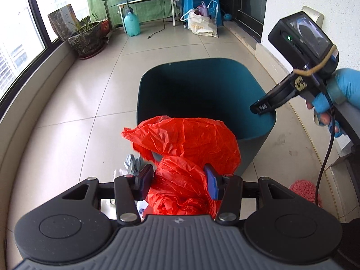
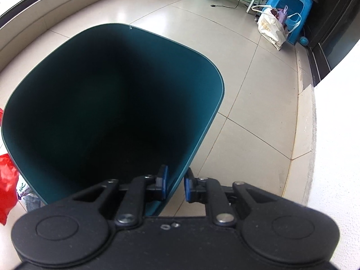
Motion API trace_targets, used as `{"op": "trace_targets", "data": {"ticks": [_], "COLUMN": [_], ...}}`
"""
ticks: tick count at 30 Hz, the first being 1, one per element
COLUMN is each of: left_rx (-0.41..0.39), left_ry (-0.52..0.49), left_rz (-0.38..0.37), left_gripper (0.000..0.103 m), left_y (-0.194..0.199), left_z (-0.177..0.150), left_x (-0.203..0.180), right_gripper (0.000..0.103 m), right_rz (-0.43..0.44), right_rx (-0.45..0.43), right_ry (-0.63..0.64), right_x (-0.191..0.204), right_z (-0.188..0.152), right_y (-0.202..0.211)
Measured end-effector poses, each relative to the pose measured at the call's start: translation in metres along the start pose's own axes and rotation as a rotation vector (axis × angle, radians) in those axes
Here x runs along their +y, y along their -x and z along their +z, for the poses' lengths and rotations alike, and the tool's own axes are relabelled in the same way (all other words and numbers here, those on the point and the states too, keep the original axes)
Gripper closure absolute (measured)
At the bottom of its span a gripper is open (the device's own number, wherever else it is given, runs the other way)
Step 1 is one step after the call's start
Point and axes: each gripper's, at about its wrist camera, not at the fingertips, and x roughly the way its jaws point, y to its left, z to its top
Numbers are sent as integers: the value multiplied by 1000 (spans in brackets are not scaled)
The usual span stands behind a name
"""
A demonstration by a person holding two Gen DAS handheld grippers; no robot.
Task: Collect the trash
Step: 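Carry the red bag over the wastebasket and open the left tool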
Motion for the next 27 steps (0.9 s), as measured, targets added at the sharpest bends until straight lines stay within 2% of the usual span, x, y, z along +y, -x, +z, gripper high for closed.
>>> {"op": "trace_targets", "data": {"ticks": [10,14,21,27], "left_rx": [-11,-19,84,197], "left_ry": [-49,-82,-58,-36], "left_rz": [-38,-24,-51,-84], "left_gripper": [55,55,55,55], "left_y": [-32,-46,-99,-137], "left_z": [64,86,95,89], "left_x": [0,-1,8,9], "right_gripper": [89,89,89,89], "right_rz": [49,58,46,44], "right_rx": [-50,-61,-59,-64], "right_ry": [16,-3,-2,9], "right_x": [-3,4,8,13], "right_z": [-2,-13,-14,-15], "right_y": [-3,4,5,7]}}
